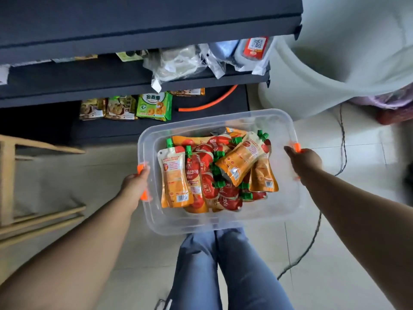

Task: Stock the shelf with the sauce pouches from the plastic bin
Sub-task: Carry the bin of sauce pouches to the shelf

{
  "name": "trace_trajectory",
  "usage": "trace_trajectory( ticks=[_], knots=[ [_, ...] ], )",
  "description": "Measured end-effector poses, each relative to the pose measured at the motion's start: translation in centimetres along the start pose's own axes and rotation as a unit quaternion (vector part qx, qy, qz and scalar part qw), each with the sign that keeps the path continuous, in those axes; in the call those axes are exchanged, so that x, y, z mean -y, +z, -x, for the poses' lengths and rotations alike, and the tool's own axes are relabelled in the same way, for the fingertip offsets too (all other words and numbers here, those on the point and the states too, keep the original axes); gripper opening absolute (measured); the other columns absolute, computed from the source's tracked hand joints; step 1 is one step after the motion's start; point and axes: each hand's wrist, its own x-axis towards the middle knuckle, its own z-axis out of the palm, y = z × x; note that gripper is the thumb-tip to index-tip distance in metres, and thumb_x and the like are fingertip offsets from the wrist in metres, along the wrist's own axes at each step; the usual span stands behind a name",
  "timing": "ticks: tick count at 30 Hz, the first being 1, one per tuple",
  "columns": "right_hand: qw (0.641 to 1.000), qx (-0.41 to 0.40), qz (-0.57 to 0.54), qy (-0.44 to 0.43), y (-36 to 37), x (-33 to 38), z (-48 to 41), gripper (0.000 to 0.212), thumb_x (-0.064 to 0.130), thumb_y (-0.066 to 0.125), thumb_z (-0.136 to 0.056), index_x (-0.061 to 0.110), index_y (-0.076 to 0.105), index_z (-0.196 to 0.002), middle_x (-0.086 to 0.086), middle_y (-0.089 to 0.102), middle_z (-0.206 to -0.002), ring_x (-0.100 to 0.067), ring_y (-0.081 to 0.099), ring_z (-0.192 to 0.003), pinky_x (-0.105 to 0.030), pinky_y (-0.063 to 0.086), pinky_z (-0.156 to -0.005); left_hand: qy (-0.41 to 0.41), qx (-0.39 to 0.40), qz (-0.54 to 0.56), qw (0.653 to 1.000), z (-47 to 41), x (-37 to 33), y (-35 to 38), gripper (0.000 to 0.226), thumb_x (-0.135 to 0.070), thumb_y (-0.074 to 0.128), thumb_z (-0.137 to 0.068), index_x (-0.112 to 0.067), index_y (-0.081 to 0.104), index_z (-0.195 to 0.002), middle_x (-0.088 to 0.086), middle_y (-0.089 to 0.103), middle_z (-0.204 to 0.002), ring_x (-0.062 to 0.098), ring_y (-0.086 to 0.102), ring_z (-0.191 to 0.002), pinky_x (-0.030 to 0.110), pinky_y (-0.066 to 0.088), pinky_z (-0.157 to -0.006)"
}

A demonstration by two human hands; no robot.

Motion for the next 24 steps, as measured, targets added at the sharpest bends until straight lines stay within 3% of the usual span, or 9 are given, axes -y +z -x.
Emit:
trace_trajectory(
  ticks=[2, 4, 6, 10, 14, 17, 21, 24],
  knots=[
    [1.0, 0.003, 0.006, 0.009, 0.3, 0.5, -1.7, 0.047, 0.049, 0.046, -0.09, 0.004, 0.059, -0.093, -0.008, 0.049, -0.063, -0.031, 0.053, -0.066, -0.031, 0.039, -0.05, 0.002, 0.004, -0.009, 1.0, -1.7, -1.0, 1.0, 0.042, -0.049, 0.053, -0.086, -0.008, 0.053, -0.092, 0.005, 0.049, -0.071, 0.023, 0.051, -0.063, 0.039, 0.052, -0.063],
    [1.0, 0.009, 0.014, 0.015, 0.9, 1.1, -3.3, 0.048, 0.049, 0.045, -0.091, 0.003, 0.06, -0.091, -0.006, 0.047, -0.06, -0.031, 0.053, -0.063, -0.027, 0.037, -0.047, 0.0, -0.002, -0.01, 1.0, -3.5, -1.6, 2.0, 0.041, -0.047, 0.052, -0.087, -0.008, 0.052, -0.096, 0.004, 0.048, -0.07, 0.021, 0.049, -0.061, 0.035, 0.049, -0.057],
    [0.999, 0.021, 0.024, 0.018, 1.8, 1.5, -4.6, 0.05, 0.049, 0.045, -0.091, 0.001, 0.061, -0.093, -0.007, 0.049, -0.06, -0.032, 0.055, -0.068, -0.031, 0.043, -0.055, 0.001, -0.015, -0.022, 1.0, -4.8, -1.9, 3.1, 0.041, -0.048, 0.05, -0.089, -0.008, 0.052, -0.098, 0.005, 0.047, -0.071, 0.023, 0.05, -0.064, 0.036, 0.05, -0.058],
    [0.998, 0.039, 0.034, 0.041, 4.8, 1.2, -7.2, 0.049, 0.046, 0.047, -0.091, 0.0, 0.062, -0.098, -0.014, 0.06, -0.079, -0.031, 0.057, -0.076, -0.039, 0.052, -0.075, 0.003, -0.065, -0.097, 0.993, -8.1, -1.4, 5.8, 0.053, -0.05, 0.038, -0.093, 0.0, 0.055, -0.1, 0.017, 0.053, -0.081, 0.037, 0.057, -0.082, 0.047, 0.054, -0.077],
    [0.997, 0.01, 0.073, 0.026, 6.1, 1.8, -9.0, 0.05, 0.045, 0.043, -0.093, -0.002, 0.06, -0.099, -0.021, 0.063, -0.089, -0.035, 0.061, -0.081, -0.034, 0.045, -0.071, 0.031, -0.126, -0.146, 0.981, -10.3, -1.0, 7.2, 0.062, -0.054, 0.031, -0.092, 0.003, 0.055, -0.103, 0.027, 0.06, -0.105, 0.044, 0.059, -0.095, 0.049, 0.051, -0.084],
    [0.996, -0.003, 0.082, 0.02, 6.1, 1.7, -8.3, 0.047, 0.043, 0.043, -0.094, -0.001, 0.057, -0.106, -0.022, 0.064, -0.101, -0.039, 0.061, -0.092, -0.04, 0.048, -0.078, 0.015, -0.133, -0.149, 0.98, -10.2, -0.6, 7.3, 0.062, -0.053, 0.031, -0.092, 0.003, 0.051, -0.111, 0.027, 0.057, -0.115, 0.045, 0.057, -0.101, 0.05, 0.05, -0.087],
    [0.998, -0.002, 0.056, 0.03, 6.2, 1.9, -7.0, 0.045, 0.037, 0.045, -0.094, -0.002, 0.05, -0.117, -0.023, 0.059, -0.116, -0.039, 0.056, -0.105, -0.035, 0.042, -0.079, 0.021, -0.13, -0.122, 0.984, -8.8, -1.0, 7.3, 0.051, -0.042, 0.032, -0.095, -0.001, 0.045, -0.122, 0.025, 0.053, -0.121, 0.044, 0.054, -0.107, 0.046, 0.047, -0.091],
    [0.998, -0.054, 0.021, 0.004, 6.5, 2.9, -5.1, 0.052, 0.037, 0.051, -0.091, 0.003, 0.041, -0.128, -0.019, 0.046, -0.133, -0.036, 0.044, -0.121, -0.041, 0.037, -0.099, 0.093, -0.123, -0.136, 0.979, -5.8, -0.4, 7.4, 0.046, -0.026, 0.041, -0.095, -0.005, 0.036, -0.136, 0.02, 0.038, -0.139, 0.038, 0.042, -0.124, 0.041, 0.038, -0.101]
  ],
)
